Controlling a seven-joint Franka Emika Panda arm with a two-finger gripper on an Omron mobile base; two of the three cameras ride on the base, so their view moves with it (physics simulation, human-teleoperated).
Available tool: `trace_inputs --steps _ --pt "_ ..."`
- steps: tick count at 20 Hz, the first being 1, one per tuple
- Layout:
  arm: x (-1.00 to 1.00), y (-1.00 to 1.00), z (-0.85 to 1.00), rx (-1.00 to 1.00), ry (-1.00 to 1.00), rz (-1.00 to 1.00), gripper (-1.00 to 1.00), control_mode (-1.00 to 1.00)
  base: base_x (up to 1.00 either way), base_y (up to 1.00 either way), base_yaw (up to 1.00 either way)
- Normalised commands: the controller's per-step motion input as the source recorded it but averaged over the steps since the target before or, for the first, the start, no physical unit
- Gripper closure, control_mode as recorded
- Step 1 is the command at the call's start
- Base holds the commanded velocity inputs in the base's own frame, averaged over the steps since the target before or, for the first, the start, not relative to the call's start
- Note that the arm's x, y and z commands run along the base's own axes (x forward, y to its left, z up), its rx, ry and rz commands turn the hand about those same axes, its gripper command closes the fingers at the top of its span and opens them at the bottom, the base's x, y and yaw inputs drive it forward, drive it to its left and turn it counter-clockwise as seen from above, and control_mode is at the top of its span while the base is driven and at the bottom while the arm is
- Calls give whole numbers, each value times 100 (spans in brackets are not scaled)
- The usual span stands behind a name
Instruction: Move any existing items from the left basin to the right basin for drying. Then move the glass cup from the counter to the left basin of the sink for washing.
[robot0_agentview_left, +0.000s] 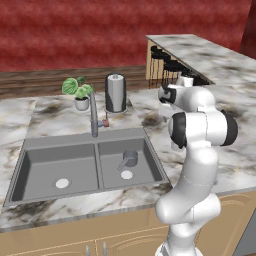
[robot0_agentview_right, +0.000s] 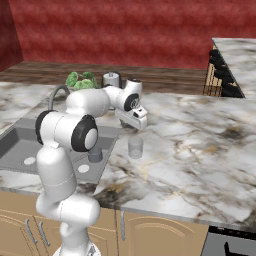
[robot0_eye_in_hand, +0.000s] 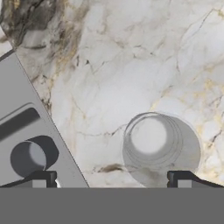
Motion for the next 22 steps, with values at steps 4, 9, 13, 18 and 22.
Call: trace_inputs --steps 4,9,13,18,22 --pt "0 0 -11 0 0 0 -100 -100 0 0 0" --pt "1 0 -12 0 0 0 -100 -100 0 0 0" --pt "0 0 -16 0 0 0 -100 -100 0 0 0" --pt "0 0 -18 0 0 0 -100 -100 0 0 0" --pt "0 0 -19 0 0 0 -100 -100 0 0 0"
